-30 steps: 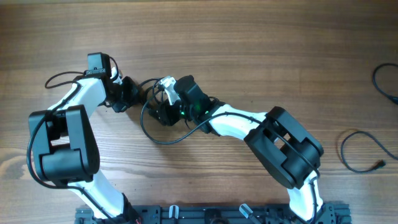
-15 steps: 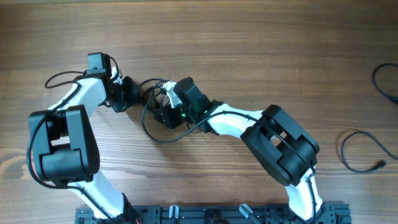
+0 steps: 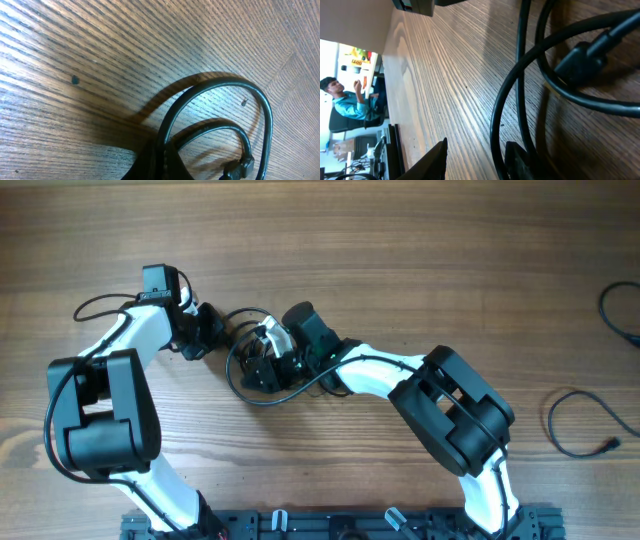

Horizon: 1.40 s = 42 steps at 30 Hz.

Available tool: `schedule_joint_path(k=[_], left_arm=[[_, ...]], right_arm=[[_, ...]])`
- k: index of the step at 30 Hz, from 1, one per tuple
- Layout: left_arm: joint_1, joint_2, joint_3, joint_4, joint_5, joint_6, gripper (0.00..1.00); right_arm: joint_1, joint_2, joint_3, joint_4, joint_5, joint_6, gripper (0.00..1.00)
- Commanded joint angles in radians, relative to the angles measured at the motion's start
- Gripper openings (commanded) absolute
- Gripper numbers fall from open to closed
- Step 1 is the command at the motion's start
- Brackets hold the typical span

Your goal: Untangle cables

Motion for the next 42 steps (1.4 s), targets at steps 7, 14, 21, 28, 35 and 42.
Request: schedule_joint_path(k=[7,14,21,28,35,42], left_arm=[[0.002,0.017,-0.007,0.002,-0.04,0.015,0.04],[0.002,0.017,-0.007,-0.002,-0.04,0.015,0.04],[0.002,0.017,-0.007,-0.002,-0.04,0.015,0.04],[0.002,0.017,-0.007,-0.003,-0.04,0.015,0.04],[0.002,0.017,-0.007,-0.005,-0.04,0.014,0.04],[0.002,0.017,-0.007,-0.009,-0.04,0.011,0.04]], right_arm=[[0.047,0.028,-0.011,-0.061,0.051,0.008,0.4],[0.04,-0.002,-0.009,-0.097,0.037,0.105,0.04],[-0.103,-0.314,-0.009,-0.158,-0.336,0.1,0.04],[-0.218,-0.66,-0.009,-0.455,-0.112,-0.093,0.04],[-0.279,-0.853,-0.009,-0.799,0.363,-0.213,0.04],[-0.282,-0.782,-0.01,-0.954,0.849,-0.21,0.04]])
